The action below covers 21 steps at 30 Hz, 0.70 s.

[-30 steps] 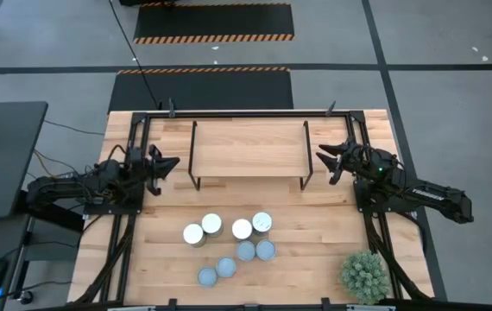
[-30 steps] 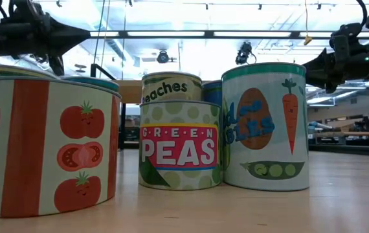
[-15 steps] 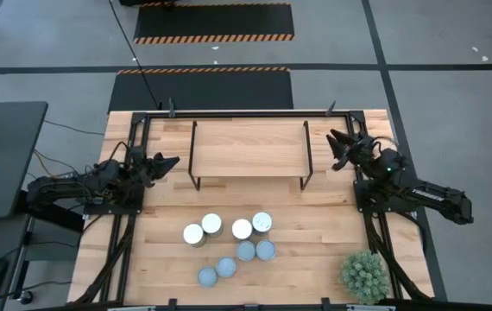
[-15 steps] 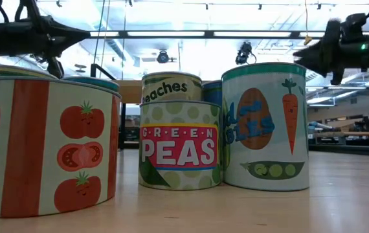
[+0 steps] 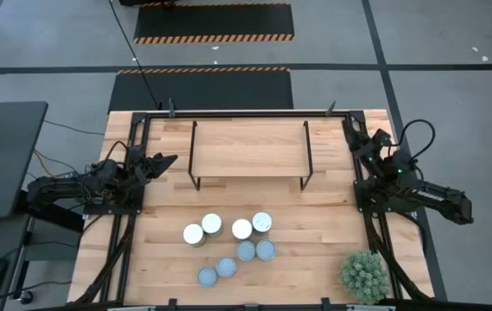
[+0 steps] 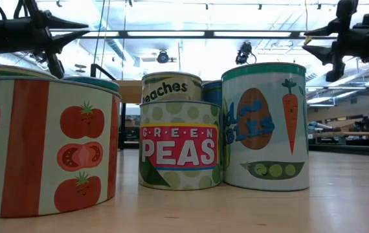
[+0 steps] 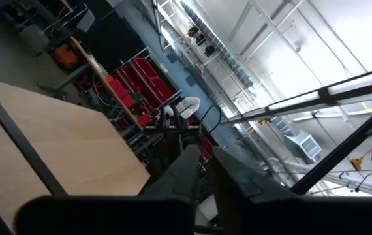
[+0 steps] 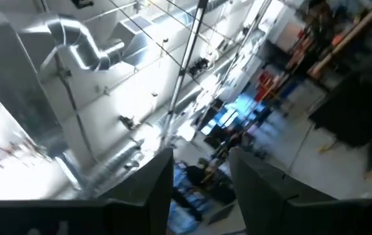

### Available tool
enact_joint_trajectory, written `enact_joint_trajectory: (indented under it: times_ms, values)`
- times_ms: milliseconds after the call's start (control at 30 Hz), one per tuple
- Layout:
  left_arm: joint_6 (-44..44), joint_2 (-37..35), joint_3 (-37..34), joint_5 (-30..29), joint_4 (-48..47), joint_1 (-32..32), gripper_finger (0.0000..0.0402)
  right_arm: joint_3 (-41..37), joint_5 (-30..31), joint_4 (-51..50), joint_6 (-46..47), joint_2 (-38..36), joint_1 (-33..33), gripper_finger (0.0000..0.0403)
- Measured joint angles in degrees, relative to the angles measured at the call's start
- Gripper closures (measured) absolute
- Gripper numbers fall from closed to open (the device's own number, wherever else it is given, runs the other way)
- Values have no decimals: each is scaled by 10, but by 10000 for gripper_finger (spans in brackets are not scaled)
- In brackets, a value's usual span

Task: Pick and place cans onto a shelf
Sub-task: Put the canned tuna on the shelf

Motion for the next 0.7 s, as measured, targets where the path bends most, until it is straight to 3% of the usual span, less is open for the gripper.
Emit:
enact_joint_trajectory:
  times_ms: [133, 267, 433, 700]
  values:
    - [9, 0, 0, 7, 3, 0, 316, 0, -1, 0, 92, 0, 0, 245]
    - [29, 0, 0, 6, 8, 0, 307, 0, -2, 0, 156, 0, 0, 245]
    - [7, 0, 2, 11, 25, 0, 306, 0, -33, 0, 161, 3, 0, 245]
    - [41, 0, 58, 54, -65, 0, 306, 36, -49, -11, 120, 32, 0, 245]
